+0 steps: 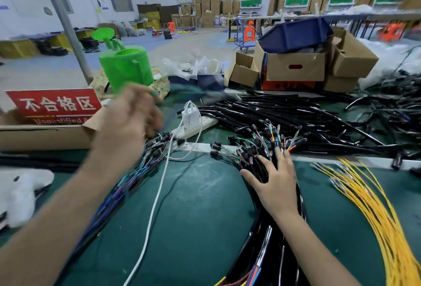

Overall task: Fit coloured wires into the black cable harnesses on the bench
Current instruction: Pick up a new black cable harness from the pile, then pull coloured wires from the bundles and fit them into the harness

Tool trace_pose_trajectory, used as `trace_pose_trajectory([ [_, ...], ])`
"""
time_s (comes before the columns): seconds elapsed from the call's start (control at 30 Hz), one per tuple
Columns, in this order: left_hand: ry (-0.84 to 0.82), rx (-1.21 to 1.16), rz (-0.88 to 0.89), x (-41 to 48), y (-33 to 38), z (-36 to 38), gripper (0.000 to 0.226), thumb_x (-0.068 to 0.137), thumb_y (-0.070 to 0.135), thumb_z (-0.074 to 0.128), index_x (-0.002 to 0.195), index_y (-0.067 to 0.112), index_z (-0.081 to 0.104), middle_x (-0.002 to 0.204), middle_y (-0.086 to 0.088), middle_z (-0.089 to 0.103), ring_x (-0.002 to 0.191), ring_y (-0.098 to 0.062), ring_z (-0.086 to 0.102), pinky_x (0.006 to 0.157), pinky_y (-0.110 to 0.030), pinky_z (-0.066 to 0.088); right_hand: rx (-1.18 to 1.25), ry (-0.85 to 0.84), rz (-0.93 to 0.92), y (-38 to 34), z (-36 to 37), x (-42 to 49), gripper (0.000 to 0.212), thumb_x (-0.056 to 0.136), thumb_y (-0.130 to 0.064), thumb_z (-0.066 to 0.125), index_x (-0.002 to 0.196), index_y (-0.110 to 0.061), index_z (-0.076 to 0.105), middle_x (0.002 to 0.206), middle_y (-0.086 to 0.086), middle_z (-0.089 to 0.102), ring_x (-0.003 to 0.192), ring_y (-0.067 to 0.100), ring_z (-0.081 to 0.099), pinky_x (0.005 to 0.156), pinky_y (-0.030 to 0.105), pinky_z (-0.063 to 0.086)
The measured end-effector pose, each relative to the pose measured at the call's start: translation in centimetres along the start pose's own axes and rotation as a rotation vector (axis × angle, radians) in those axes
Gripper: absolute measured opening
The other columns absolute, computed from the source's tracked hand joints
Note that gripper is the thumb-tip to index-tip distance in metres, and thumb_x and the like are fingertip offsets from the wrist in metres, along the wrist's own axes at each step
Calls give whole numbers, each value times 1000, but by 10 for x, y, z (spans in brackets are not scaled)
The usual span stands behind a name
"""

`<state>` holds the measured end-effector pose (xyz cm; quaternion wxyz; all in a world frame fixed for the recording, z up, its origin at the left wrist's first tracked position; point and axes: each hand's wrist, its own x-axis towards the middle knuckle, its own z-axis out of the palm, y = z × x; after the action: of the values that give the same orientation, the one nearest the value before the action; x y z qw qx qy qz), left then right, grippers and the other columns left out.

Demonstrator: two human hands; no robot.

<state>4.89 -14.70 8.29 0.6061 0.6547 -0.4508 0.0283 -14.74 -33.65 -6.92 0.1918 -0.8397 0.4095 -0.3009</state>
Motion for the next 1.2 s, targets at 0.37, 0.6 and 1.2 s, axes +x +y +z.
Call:
trace_pose_trajectory([
  [0.37, -455, -305, -567, -82, -29, 98, 25, 96, 13, 51, 89, 27, 70, 74, 6, 62, 62, -7, 59, 45, -26, 50, 1207, -286, 385, -34, -26, -30, 33, 93, -32, 49, 115, -11, 63, 95, 5, 74, 63, 9, 62, 48, 15, 40],
  [0.6, -772, -120, -535, -90, -36, 74, 31, 99, 8, 45, 106, 28, 67, 70, 0, 67, 41, -8, 36, 38, -16, 29, 1459, -171, 598, -16, -59, -16, 21, 99, -20, 43, 101, 0, 50, 94, 20, 72, 46, 16, 59, 40, 21, 48],
  [1.2, -772, -848, -886, -129, 18, 159, 21, 93, 20, 43, 95, 7, 58, 53, 3, 29, 42, -5, 20, 33, -12, 21, 284, -197, 488, 50, -154, 90, 18, 88, -9, 64, 104, 1, 63, 97, 18, 63, 63, 26, 63, 51, 25, 54],
])
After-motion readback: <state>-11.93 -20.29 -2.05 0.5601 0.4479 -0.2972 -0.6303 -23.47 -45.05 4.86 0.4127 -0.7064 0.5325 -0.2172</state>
